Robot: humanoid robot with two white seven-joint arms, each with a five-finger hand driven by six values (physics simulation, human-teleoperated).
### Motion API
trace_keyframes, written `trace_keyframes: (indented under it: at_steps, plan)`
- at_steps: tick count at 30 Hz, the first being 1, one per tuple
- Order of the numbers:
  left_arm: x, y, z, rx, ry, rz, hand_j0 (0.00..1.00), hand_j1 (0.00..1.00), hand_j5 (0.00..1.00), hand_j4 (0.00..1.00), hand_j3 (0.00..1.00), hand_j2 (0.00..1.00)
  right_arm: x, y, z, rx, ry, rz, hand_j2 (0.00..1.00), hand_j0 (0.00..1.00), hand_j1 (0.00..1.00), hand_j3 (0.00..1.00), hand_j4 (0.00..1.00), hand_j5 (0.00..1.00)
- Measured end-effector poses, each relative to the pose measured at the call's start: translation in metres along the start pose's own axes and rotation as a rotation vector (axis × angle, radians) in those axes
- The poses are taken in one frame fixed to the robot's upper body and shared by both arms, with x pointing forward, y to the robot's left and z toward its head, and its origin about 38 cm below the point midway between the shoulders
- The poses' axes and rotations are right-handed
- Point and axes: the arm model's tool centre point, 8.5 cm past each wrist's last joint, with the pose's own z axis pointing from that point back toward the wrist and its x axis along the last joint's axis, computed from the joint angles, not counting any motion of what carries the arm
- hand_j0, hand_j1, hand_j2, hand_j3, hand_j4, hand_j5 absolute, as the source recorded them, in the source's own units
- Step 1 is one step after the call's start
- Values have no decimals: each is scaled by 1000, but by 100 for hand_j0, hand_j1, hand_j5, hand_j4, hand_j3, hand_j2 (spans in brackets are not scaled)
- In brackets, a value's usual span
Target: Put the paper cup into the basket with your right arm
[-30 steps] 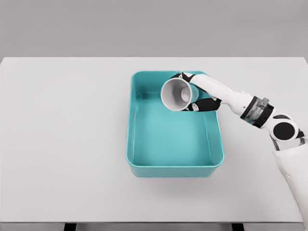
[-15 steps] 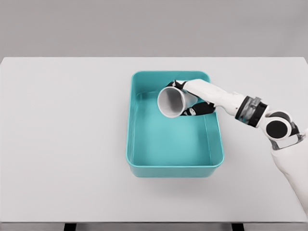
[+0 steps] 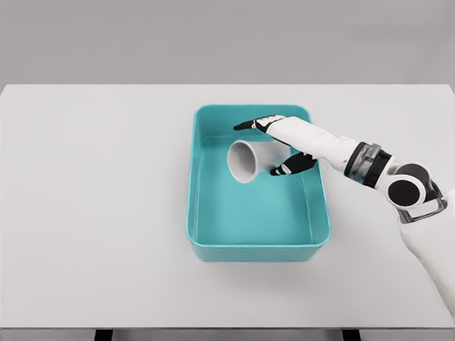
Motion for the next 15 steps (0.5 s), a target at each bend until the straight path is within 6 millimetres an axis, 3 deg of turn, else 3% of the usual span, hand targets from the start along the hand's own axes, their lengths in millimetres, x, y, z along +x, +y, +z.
trace_keyframes:
  at_steps: [8,11,15]
  plan:
    - [0,0,0,0,0,0,100,100,100,100,100,100,1,-17,14,-40,11,-27,99,99,99,99,99,99]
    - [0,0,0,0,0,0,100,100,100,100,100,100,-5,-37,36,-123,9,-114,99,99,99,99,99,99]
    - [0,0,0,0,0,0,100,100,100,100,100,100,-28,-37,83,-185,37,-294,100,100,100,100,100,100]
